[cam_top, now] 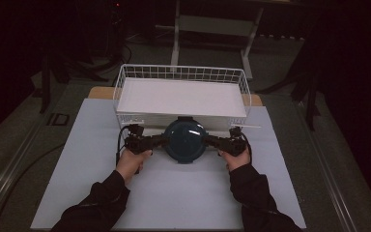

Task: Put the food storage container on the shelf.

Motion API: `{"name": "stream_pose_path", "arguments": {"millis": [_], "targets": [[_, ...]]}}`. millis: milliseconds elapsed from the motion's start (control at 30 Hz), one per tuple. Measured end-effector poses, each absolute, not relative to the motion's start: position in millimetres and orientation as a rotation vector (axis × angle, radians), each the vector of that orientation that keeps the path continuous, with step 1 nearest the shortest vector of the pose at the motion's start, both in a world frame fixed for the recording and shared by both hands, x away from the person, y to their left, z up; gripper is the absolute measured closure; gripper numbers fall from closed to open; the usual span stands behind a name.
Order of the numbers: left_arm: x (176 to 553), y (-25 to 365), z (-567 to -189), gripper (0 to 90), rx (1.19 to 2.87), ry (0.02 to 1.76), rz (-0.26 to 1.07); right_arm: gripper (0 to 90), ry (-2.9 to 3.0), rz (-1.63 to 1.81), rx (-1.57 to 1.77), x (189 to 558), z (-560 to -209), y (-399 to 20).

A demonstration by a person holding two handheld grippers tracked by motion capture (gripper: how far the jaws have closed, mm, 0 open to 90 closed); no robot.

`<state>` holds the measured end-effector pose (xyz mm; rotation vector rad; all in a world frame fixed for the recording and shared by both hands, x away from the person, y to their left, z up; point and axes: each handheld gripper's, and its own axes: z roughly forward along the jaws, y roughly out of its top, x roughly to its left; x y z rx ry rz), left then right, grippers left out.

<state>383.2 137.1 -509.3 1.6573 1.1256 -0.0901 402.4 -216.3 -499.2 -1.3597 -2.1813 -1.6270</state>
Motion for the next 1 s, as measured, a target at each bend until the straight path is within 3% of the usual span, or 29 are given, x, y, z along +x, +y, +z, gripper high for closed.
{"name": "stream_pose_path", "arguments": {"millis": [300, 367, 600, 700, 933, 1000], "targets": [[388.9, 138.3, -517.4, 52.3, 1.595, 1.162, -0.131, 55.1, -2.270, -1.615, -1.414, 403.7, -496.3, -210.1], [386.6, 136.4, -518.1, 49.8, 1.600, 1.140, -0.053, 53.8, -2.276, -1.622, -1.432, 404.0, -497.6, -209.2], [388.8, 135.7, -520.0, 47.1, 1.554, 1.152, -0.011, 49.7, -2.273, -1.654, -1.483, 405.3, -498.9, -206.6], [390.8, 135.4, -521.2, 41.3, 1.543, 1.171, -0.003, 48.0, -2.282, -1.657, -1.494, 408.6, -498.8, -206.2], [391.0, 131.8, -516.9, 41.0, 1.555, 1.184, 0.060, 48.8, -2.308, -1.641, -1.531, 409.7, -494.8, -201.9], [389.5, 132.4, -516.3, 36.7, 1.569, 1.183, 0.066, 48.1, -2.327, -1.620, -1.549, 405.1, -492.1, -199.3]]}}
